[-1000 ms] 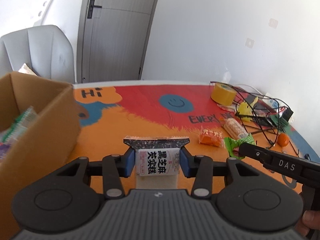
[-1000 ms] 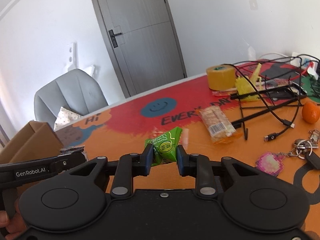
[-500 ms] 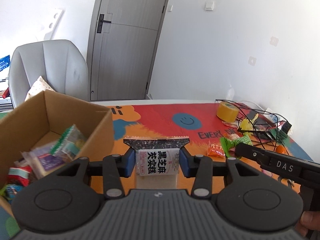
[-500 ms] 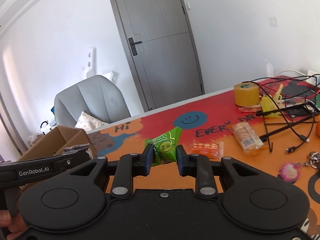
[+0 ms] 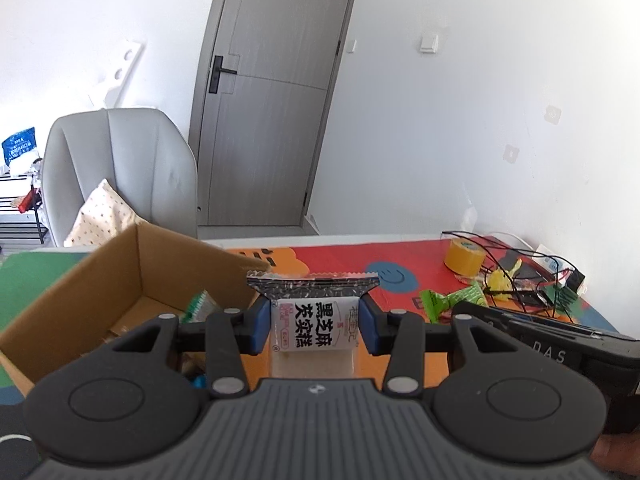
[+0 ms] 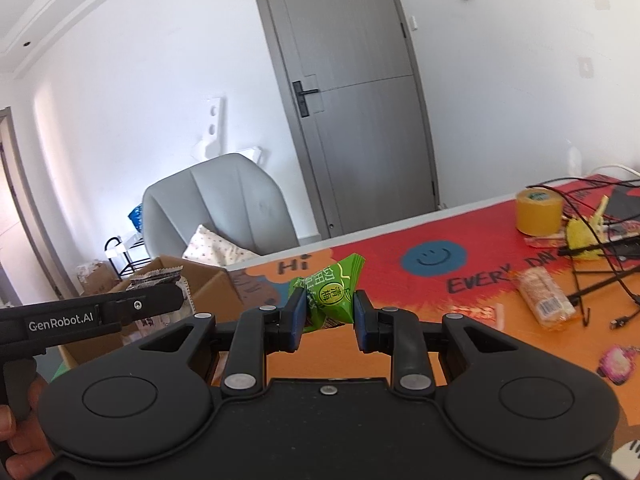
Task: Organize snacks
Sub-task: 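Carry bread pack and green candy to the cardboard box and open both tools inside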
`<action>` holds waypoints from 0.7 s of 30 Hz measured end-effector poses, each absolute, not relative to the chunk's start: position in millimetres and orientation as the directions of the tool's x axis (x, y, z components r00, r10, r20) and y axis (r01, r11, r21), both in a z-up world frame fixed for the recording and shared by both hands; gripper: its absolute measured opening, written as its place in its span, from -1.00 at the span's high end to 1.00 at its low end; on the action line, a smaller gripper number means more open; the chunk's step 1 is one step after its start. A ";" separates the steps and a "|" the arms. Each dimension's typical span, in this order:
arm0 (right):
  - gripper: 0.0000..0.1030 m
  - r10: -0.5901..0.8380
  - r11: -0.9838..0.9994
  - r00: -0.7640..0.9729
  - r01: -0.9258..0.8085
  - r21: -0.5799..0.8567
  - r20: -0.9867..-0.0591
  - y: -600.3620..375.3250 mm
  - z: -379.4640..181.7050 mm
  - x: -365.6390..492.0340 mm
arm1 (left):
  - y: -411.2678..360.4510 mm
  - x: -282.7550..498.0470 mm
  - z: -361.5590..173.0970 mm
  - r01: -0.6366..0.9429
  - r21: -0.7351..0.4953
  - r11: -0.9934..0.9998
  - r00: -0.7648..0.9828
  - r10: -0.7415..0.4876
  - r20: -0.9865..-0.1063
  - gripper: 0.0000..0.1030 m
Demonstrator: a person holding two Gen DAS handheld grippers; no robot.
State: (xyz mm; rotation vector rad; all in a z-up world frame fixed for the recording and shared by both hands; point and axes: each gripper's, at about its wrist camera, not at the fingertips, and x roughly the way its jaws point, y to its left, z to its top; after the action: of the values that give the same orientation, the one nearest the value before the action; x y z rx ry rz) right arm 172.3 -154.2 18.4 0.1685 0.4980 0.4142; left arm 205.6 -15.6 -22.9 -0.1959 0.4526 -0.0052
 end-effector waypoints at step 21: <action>0.49 0.522 0.853 0.756 -0.467 0.232 -0.395 -87.1 38.4 172.0 | 40.9 176.3 8.7 -0.086 -0.232 0.969 0.934 -0.003 -0.358 0.16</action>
State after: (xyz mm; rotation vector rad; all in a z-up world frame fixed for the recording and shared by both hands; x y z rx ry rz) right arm 172.0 -87.1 38.4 0.1223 0.4662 0.5403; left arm 176.3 40.9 8.7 -0.2478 0.3649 0.0430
